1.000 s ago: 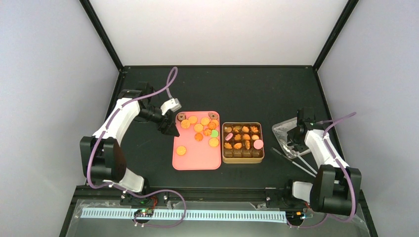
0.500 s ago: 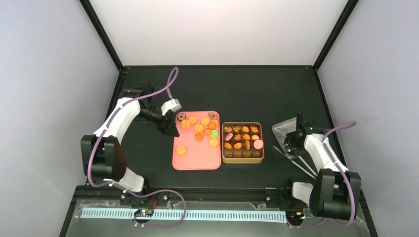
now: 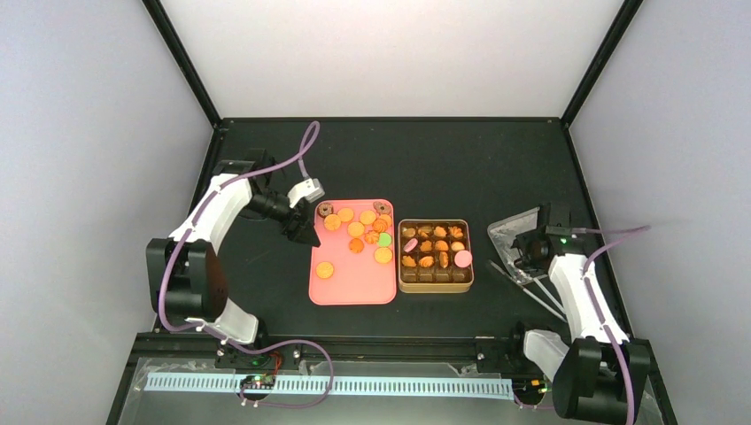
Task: Pack the cookies
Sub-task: Pick up the clamp from the center of the board.
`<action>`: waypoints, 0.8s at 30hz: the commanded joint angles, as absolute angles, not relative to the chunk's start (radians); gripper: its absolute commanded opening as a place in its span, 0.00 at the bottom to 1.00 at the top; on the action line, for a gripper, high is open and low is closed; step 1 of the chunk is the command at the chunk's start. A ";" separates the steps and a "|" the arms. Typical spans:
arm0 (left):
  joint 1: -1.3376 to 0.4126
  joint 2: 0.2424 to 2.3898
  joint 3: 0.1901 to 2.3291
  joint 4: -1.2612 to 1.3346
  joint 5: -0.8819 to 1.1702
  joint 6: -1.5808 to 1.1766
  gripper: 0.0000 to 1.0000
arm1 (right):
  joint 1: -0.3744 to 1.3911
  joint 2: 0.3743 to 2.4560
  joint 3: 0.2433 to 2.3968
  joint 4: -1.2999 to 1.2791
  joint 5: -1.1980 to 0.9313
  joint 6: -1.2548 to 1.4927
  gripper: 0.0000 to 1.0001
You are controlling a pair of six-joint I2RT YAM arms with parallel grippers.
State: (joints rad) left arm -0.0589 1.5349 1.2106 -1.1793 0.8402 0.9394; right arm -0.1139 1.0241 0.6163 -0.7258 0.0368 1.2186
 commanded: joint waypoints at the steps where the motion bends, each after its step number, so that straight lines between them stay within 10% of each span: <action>1: -0.052 1.551 1.235 -1.192 0.868 0.973 0.80 | -0.119 1.063 0.701 -0.748 0.120 0.989 0.42; 24: -0.050 1.546 1.251 -1.189 0.851 0.958 0.79 | 0.092 1.214 0.766 -0.769 0.040 0.597 0.40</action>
